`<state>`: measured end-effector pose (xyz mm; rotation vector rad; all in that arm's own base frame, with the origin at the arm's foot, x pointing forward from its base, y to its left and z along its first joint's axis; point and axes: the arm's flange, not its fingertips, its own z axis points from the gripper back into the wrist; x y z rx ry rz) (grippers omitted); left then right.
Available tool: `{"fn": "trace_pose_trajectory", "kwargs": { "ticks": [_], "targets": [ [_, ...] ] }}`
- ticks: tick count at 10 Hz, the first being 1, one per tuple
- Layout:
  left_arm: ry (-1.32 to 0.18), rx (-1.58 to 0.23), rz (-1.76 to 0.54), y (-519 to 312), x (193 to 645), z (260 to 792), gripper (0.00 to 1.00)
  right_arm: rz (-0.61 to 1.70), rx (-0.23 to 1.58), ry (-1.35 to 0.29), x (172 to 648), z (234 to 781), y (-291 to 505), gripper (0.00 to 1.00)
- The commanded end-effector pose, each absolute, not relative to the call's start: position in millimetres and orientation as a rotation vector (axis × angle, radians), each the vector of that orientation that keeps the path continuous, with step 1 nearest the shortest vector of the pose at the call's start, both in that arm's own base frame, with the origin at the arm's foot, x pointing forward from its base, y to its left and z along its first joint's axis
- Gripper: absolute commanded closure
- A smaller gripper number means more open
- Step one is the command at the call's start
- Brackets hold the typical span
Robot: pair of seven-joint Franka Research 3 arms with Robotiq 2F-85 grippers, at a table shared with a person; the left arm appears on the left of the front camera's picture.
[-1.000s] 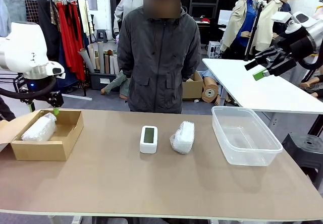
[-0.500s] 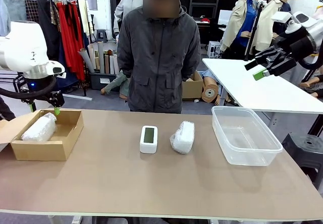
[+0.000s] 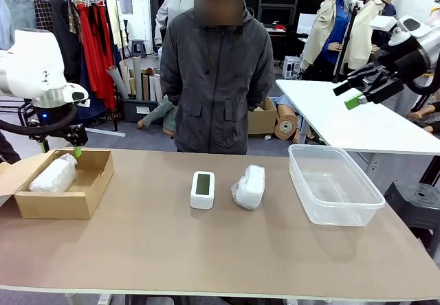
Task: Separate and place wrapped and unwrapped clocks.
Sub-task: Pick up the Digital clock indicated by the person.
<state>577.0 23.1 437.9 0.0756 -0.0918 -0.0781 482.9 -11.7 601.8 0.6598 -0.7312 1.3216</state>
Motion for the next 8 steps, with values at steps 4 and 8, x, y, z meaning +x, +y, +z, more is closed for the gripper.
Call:
{"fn": "trace_pose_trajectory", "kwargs": {
  "ticks": [4, 8],
  "targets": [
    [-0.027, -0.107, -0.278, 35, 581, 432, 0.00, 1.326, 0.662, -0.734, 483, 603, -11, 0.00],
    [-0.022, -0.157, -0.523, 35, 587, 431, 0.00, 1.326, 0.662, -0.734, 483, 603, -11, 0.00]
  ]
}}
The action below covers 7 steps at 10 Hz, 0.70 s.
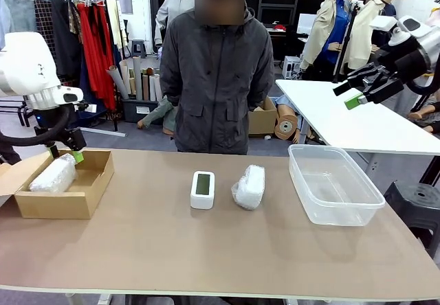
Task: Separate and place wrapped and unwrapped clocks.
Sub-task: Pick up the Digital clock indicated by the person.
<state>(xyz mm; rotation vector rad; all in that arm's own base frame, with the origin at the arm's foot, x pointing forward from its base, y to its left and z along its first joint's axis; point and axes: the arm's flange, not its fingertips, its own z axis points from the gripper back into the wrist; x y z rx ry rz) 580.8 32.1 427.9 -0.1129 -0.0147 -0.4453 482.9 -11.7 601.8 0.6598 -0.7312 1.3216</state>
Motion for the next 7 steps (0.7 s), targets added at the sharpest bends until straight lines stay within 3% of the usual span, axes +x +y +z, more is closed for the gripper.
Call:
{"fn": "trace_pose_trajectory", "kwargs": {
  "ticks": [1, 7],
  "targets": [
    [-0.073, -0.173, -0.635, 30, 584, 438, 0.00, 1.326, 0.662, -0.734, 483, 603, -11, 0.00],
    [-0.328, -0.352, -1.238, -11, 573, 498, 0.00, 1.326, 0.662, -0.734, 483, 603, -11, 0.00]
  ]
}}
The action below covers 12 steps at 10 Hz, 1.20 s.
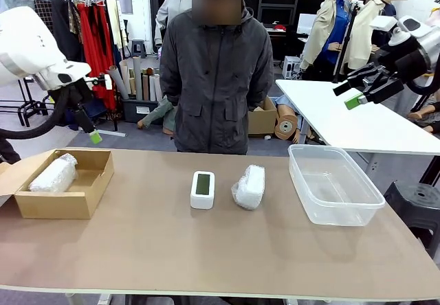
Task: Separate and place wrapped and unwrapped clocks.
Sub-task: Pick up the Digital clock indicated by the person.
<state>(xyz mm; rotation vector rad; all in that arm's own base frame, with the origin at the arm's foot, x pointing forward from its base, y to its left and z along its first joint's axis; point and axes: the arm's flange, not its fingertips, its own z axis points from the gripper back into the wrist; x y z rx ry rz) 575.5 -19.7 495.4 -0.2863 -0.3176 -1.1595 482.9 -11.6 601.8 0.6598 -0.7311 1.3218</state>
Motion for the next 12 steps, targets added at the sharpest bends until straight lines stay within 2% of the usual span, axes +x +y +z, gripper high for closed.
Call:
{"fn": "trace_pose_trajectory", "kwargs": {
  "ticks": [1, 4, 6, 8, 10, 12],
  "targets": [
    [-0.333, -0.357, -1.354, -13, 572, 510, 0.00, 1.326, 0.662, -0.734, 483, 603, -11, 0.00],
    [-0.440, -0.448, -1.574, -13, 565, 534, 0.00, 1.326, 0.662, -0.734, 483, 603, -11, 0.00],
    [-0.584, -0.501, -1.626, -6, 560, 543, 0.00, 1.326, 0.662, -0.734, 483, 603, -11, 0.00],
    [-0.714, -0.584, -1.598, 0, 558, 554, 0.00, 1.326, 0.662, -0.734, 483, 603, -11, 0.00],
    [-0.801, -0.574, -1.549, 7, 554, 562, 0.00, 1.326, 0.662, -0.734, 483, 603, -11, 0.00],
    [-0.812, -0.568, -1.490, 10, 561, 562, 0.00, 1.326, 0.662, -0.734, 483, 603, -11, 0.00]
  ]
}}
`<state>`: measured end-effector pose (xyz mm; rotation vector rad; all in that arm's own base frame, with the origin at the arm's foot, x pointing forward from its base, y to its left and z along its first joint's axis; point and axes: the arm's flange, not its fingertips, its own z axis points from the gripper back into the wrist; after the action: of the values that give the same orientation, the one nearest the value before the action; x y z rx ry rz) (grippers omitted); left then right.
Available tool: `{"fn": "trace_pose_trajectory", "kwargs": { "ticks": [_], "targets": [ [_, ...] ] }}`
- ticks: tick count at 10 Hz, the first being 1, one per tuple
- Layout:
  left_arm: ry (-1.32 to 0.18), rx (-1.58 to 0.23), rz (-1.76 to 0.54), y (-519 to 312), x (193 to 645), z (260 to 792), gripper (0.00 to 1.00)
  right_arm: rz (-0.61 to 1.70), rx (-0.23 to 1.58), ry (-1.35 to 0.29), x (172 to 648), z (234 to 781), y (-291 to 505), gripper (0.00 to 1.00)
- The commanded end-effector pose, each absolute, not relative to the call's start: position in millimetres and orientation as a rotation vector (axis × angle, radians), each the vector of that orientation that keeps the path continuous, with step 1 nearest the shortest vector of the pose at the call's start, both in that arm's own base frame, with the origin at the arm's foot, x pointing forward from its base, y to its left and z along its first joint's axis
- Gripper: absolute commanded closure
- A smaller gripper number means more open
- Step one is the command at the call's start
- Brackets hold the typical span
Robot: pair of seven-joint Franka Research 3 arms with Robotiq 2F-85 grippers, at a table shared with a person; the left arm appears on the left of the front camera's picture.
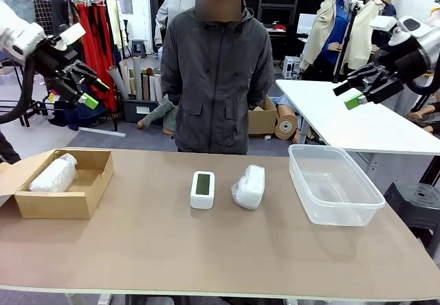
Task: Separate and place wrapped and unwrapped clocks.
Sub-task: Pick up the Digital clock indicated by the person.
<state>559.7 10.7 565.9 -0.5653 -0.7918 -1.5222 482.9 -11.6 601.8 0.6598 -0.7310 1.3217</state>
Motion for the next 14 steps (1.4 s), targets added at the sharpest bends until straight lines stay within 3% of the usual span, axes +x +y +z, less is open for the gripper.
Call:
{"fn": "trace_pose_trajectory", "kwargs": {
  "ticks": [1, 14],
  "targets": [
    [-0.817, -0.589, -1.482, 13.3, 564.8, 562.3, 0.00, 1.326, 0.662, -0.734, 482.6, 603.2, -11.1, 0.00],
    [-0.804, -0.577, -1.501, 14.1, 563.3, 561.9, 0.00, 1.326, 0.662, -0.734, 482.6, 603.2, -11.1, 0.00]
  ]
}}
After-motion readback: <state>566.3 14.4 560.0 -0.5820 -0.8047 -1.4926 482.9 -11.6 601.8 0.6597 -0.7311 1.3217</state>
